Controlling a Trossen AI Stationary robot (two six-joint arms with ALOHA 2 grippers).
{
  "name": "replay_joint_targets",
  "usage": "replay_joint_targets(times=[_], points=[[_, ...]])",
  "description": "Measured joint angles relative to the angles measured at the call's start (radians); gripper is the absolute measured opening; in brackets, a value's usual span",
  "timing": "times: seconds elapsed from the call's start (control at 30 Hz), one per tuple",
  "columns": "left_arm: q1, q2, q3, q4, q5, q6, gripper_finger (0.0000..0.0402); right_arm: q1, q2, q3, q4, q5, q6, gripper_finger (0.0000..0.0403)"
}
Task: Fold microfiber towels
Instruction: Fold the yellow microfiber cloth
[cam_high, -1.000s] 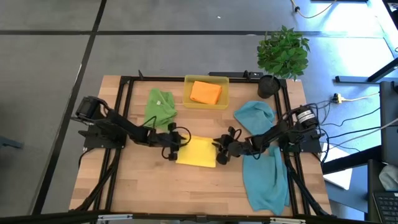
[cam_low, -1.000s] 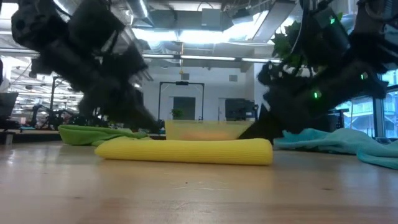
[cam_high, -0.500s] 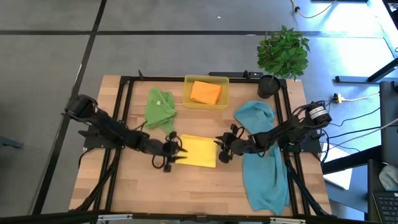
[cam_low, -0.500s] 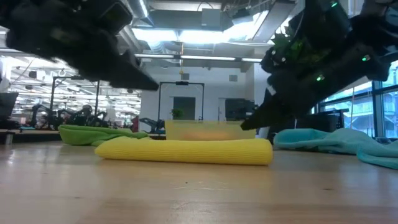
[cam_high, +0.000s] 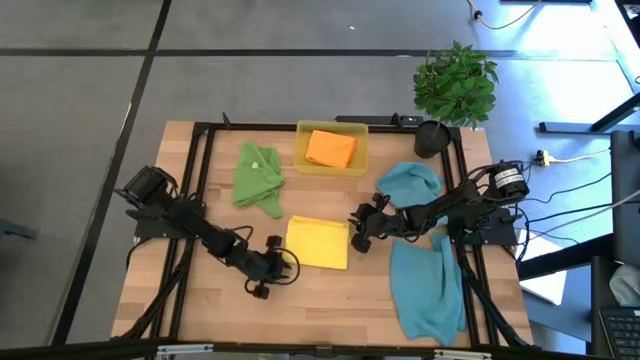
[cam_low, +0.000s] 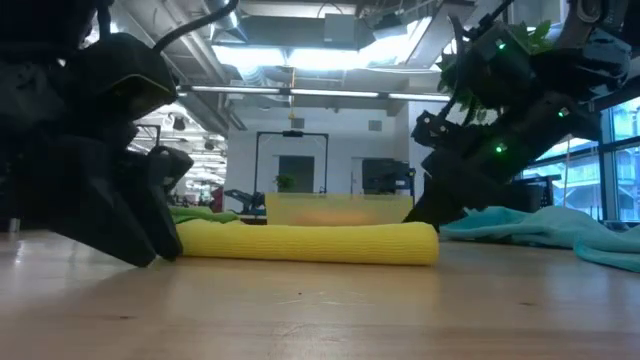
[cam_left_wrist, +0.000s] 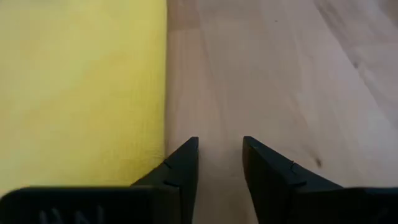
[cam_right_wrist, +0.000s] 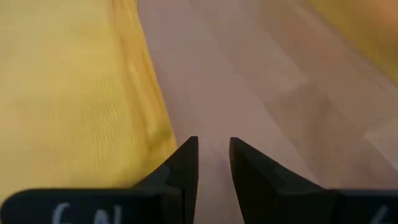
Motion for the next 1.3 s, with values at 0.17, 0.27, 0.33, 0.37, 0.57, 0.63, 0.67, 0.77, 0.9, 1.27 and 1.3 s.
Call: replay_joint_targets(times=[0.17,0.27,0.33,0.37,0.57,0.63,0.67,0.77,0.9,1.27,1.3], points=[[0.028,-0.008,0.000,-0.045,-0.063,0.001,0.0114,0.018,0.000,0.000,-0.020,-0.073,0.001,0.0093],[0.057,-0.009,-0.001,-0.054,-0.095,0.022,0.0114,0.048,0.000,0.000,-0.015,-0.104,0.001,0.0093],[0.078,-0.013,-0.001,-0.074,-0.122,0.026,0.0114,0.075,0.000,0.000,-0.016,-0.111,0.003,0.0093],[0.088,-0.014,-0.001,-0.081,-0.129,0.027,0.0114,0.091,0.000,0.000,-0.015,-0.117,0.007,0.0093],[0.143,-0.018,-0.001,-0.106,-0.180,0.063,0.0114,0.198,0.000,0.000,-0.015,-0.124,0.082,0.0093],[0.160,-0.020,-0.001,-0.110,-0.199,0.081,0.0114,0.235,0.000,0.000,-0.015,-0.124,0.116,0.0093],[0.169,-0.022,-0.003,-0.116,-0.215,0.095,0.0114,0.252,0.000,0.000,-0.015,-0.124,0.137,0.0093],[0.202,-0.026,-0.004,-0.123,-0.256,0.130,0.0114,0.304,0.000,0.000,-0.005,-0.123,0.189,0.0093],[0.254,-0.031,-0.007,-0.127,-0.353,0.189,0.0114,0.361,0.000,0.000,0.045,-0.126,0.212,0.0092],[0.369,-0.068,-0.005,-0.091,-0.364,0.270,0.0114,0.406,-0.004,0.102,-0.032,-0.138,0.049,0.0093],[0.364,-0.084,-0.005,-0.091,-0.349,0.273,0.0114,0.404,-0.004,0.112,-0.062,-0.119,0.044,0.0093]])
